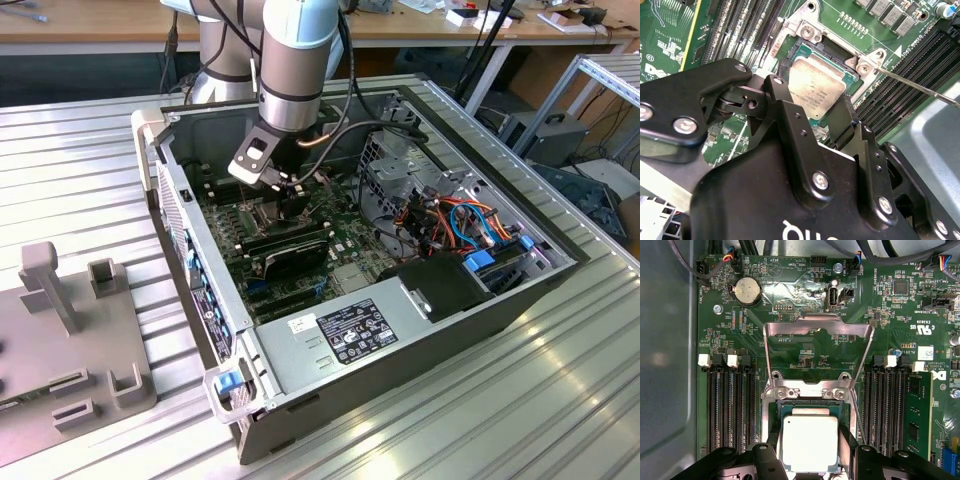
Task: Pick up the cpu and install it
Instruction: 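Place the cpu into insertion slot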
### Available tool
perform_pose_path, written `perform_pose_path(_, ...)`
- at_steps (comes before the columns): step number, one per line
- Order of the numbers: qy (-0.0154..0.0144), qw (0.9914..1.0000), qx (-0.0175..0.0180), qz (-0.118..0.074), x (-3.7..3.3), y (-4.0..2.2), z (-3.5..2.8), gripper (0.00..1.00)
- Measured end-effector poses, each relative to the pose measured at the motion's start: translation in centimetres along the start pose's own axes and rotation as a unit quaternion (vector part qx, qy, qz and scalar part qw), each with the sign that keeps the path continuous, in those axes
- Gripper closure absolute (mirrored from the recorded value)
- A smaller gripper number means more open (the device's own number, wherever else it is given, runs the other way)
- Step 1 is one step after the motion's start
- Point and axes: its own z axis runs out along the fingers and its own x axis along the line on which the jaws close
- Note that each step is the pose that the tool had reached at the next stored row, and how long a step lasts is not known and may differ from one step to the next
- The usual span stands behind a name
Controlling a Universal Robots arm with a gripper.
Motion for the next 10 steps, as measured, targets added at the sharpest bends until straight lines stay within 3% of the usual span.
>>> perform_pose_path(10, 0.0001, 1.00000, -0.0001, 0.000, 0.00, 0.00, 0.08, 0.45)
